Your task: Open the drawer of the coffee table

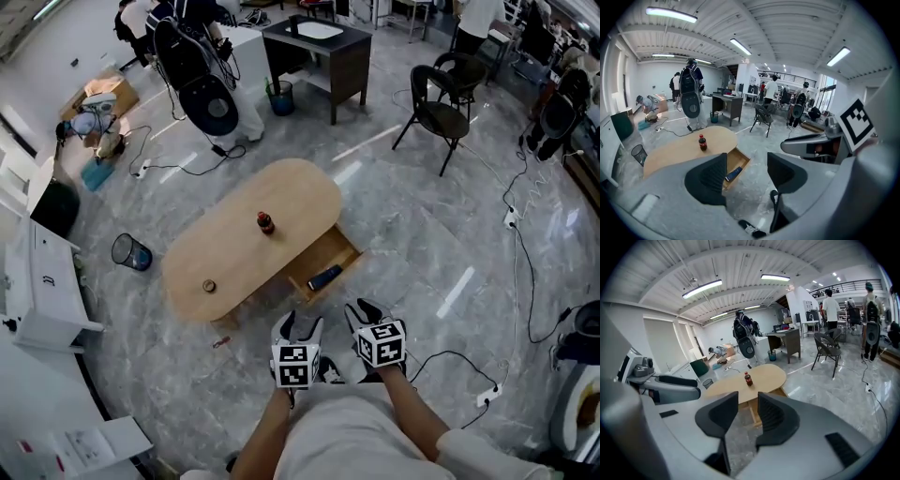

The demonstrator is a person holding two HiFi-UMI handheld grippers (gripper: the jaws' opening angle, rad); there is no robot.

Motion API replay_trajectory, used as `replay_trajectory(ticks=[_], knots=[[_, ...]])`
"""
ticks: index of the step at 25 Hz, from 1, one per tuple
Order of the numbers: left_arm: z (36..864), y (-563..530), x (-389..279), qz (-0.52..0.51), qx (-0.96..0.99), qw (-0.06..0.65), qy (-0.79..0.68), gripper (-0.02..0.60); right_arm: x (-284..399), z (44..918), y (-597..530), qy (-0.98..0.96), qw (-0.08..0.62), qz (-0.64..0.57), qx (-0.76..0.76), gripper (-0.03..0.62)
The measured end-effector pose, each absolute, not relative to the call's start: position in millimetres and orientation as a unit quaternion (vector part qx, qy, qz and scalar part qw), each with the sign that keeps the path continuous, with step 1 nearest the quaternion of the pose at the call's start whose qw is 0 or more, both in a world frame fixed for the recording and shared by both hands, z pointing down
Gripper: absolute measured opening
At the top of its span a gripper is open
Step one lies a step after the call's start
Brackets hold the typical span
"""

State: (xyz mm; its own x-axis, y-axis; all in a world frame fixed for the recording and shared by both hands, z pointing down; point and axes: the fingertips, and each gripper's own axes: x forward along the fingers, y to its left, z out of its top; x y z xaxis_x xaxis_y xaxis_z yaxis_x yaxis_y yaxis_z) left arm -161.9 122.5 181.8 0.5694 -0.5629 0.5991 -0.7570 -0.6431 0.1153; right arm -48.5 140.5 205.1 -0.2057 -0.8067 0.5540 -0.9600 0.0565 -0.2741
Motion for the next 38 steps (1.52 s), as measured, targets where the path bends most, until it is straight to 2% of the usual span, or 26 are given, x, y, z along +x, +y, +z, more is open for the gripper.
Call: replay_trajectory(ticks=[2, 5, 7, 13, 20, 26, 38], knots=[[181.7, 127.7, -164.2, 0.263, 0.865, 0.188, -0.384, 0.258, -53.4, 202.6, 143.3, -0.720, 0.127, 0.298, 0.613, 0.132], [181.9, 127.4, -167.4, 0.254, 0.860, 0.197, -0.397, 0.142, -56.2, 202.6, 142.6, -0.722, 0.120, 0.296, 0.613, 0.104], [182.0, 126.7, -168.6, 0.251, 0.857, 0.197, -0.403, 0.118, -56.0, 204.4, 143.3, -0.721, 0.116, 0.300, 0.614, 0.081], [174.1, 122.8, -162.9, 0.213, 0.852, 0.228, -0.420, 0.094, -47.4, 200.2, 143.7, -0.723, 0.113, 0.303, 0.610, 0.048], [174.3, 126.4, -161.4, 0.207, 0.852, 0.231, -0.422, 0.045, -40.1, 205.4, 147.4, -0.719, 0.102, 0.328, 0.604, 0.029], [182.8, 141.6, -185.6, 0.208, 0.844, 0.246, -0.428, 0.011, -52.7, 212.5, 162.3, -0.713, 0.101, 0.339, 0.605, 0.021], [186.9, 145.8, -191.1, 0.228, 0.852, 0.228, -0.412, 0.011, -68.8, 212.2, 175.0, -0.720, 0.120, 0.317, 0.605, 0.015]])
